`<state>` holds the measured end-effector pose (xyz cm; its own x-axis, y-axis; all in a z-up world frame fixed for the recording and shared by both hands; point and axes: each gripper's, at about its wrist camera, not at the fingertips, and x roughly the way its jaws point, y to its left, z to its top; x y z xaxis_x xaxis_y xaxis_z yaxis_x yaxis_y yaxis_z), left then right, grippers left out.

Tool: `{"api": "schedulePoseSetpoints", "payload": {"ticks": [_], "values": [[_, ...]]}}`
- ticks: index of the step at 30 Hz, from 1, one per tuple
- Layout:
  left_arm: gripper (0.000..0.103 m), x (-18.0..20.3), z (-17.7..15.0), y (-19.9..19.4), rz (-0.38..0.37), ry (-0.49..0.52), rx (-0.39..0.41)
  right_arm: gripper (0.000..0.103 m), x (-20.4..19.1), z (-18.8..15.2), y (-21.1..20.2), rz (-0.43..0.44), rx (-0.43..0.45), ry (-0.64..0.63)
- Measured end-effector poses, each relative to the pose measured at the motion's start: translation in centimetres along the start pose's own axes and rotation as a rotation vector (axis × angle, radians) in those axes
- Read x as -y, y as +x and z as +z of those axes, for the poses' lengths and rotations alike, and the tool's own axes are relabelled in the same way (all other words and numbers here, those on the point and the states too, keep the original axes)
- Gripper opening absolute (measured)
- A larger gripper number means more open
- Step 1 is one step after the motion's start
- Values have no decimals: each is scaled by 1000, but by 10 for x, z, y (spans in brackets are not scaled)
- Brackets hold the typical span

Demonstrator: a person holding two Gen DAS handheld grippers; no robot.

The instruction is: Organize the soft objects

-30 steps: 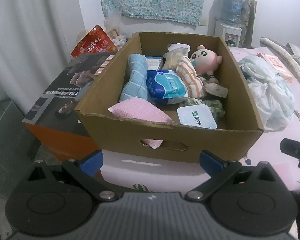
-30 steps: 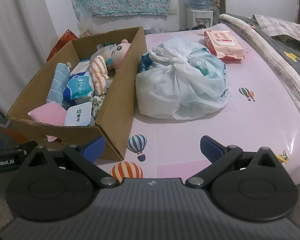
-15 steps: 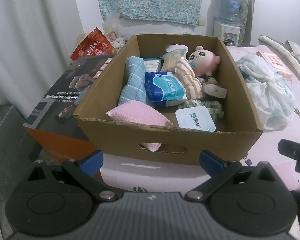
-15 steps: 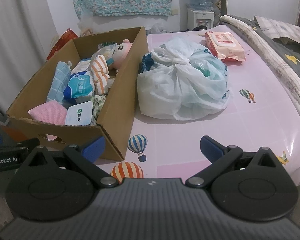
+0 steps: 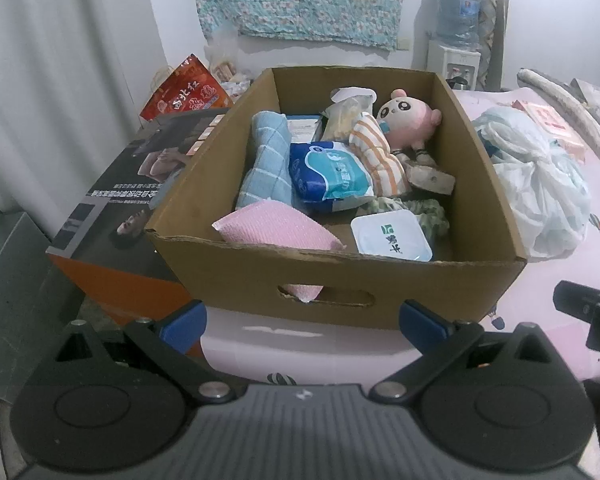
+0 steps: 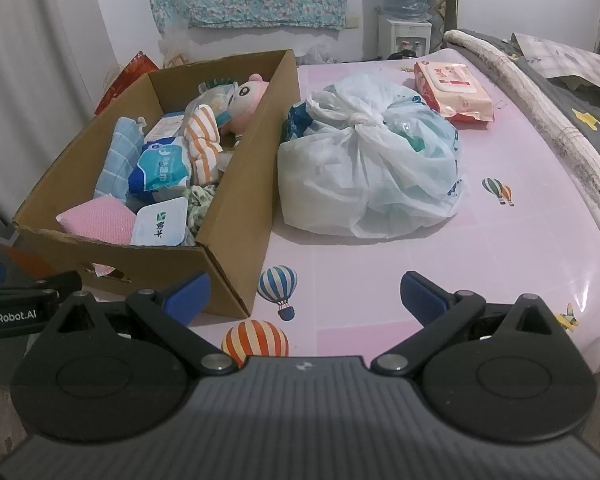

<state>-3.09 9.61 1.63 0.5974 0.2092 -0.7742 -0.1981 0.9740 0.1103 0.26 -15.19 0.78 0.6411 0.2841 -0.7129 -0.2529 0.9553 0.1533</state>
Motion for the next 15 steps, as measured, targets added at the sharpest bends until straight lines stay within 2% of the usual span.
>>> {"api": "schedulePoseSetpoints", "payload": {"ticks": [15], "values": [[103, 1, -1, 1, 1, 4, -4, 102, 1, -1, 1, -2, -4, 0]]}}
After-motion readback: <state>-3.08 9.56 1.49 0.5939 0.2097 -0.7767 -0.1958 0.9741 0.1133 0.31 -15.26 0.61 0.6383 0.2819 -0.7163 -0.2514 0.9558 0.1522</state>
